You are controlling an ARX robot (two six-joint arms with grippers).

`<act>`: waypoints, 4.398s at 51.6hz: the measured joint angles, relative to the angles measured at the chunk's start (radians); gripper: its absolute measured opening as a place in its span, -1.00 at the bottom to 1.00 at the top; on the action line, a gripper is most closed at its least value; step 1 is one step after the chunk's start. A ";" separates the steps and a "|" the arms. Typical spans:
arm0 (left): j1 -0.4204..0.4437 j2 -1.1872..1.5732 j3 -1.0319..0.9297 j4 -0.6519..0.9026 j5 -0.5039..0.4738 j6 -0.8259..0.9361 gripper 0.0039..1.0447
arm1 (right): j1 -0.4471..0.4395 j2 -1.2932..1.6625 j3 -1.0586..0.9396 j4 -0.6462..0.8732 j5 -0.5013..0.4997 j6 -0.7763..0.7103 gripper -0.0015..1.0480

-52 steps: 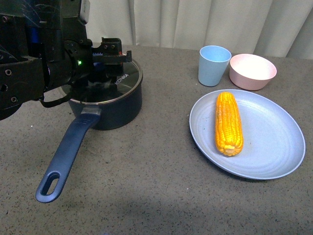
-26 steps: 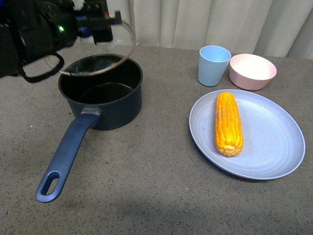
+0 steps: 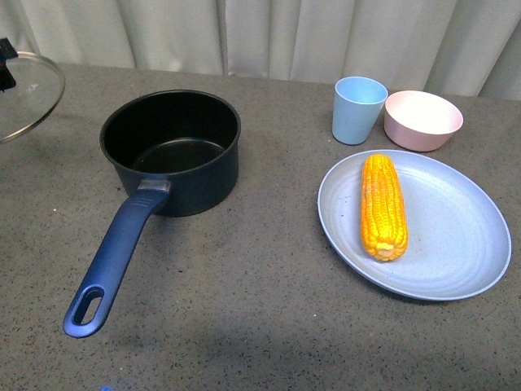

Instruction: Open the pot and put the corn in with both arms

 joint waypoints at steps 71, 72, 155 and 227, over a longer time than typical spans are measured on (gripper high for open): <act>-0.032 -0.044 -0.150 -0.005 -0.045 0.012 0.88 | 0.000 0.000 0.000 0.000 0.000 0.000 0.83; -0.031 -0.074 -0.172 -0.002 -0.044 0.011 0.88 | 0.000 0.000 0.000 0.000 0.000 0.000 0.83; -0.143 -1.640 -0.833 -0.597 0.053 0.137 -0.93 | 0.000 0.000 0.000 0.000 0.000 0.000 0.83; -0.143 -2.121 -0.833 -1.078 0.053 0.137 -0.40 | 0.000 0.000 0.000 0.000 0.000 0.000 0.83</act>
